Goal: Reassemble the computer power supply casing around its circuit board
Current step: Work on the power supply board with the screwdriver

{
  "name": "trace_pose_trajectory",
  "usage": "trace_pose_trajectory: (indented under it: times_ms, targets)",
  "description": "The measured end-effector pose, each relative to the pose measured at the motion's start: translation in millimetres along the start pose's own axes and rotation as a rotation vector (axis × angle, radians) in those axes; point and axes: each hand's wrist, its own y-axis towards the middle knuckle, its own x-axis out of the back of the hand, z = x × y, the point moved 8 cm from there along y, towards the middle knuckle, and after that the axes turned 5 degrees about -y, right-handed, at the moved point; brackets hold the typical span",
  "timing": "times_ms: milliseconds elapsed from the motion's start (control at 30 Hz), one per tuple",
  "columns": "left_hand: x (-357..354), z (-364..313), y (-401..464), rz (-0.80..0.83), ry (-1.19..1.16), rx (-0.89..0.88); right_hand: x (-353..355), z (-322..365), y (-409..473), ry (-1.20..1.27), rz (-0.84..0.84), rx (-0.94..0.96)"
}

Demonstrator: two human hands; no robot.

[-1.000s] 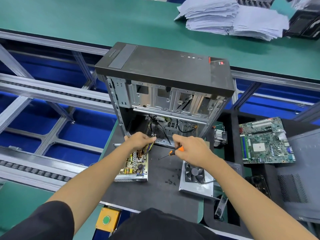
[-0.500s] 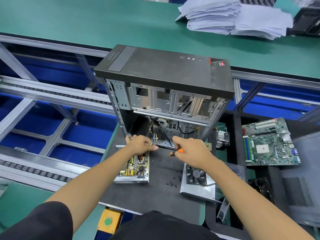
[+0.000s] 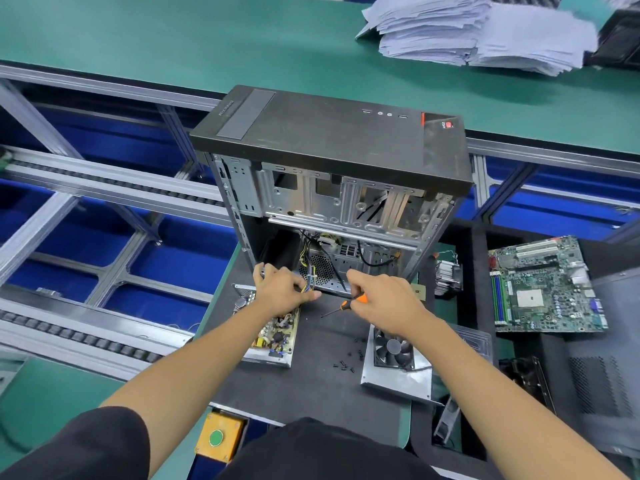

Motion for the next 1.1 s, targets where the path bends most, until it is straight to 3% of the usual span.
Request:
trace_pose_trajectory:
  times_ms: [167, 433, 800, 900, 1100]
  targets:
    - [-3, -4, -14, -0.115, -0.002, 0.077, 0, -2, -1, 0.003, 0.009, -0.011]
    - [4, -19, 8, -0.095, -0.031, 0.213, 0, -5, -6, 0.0, 0.045, -0.027]
    - [2, 4, -15, -0.299, -0.141, 0.14, -1, -4, -8, -0.004, 0.053, -0.046]
    - [1, 7, -16, -0.256, -0.168, 0.115, 1, -2, -8, -0.017, 0.054, -0.04]
    - [-2, 17, -10, -0.019, -0.341, 0.247, 3, 2, -10, -0.016, 0.047, -0.04]
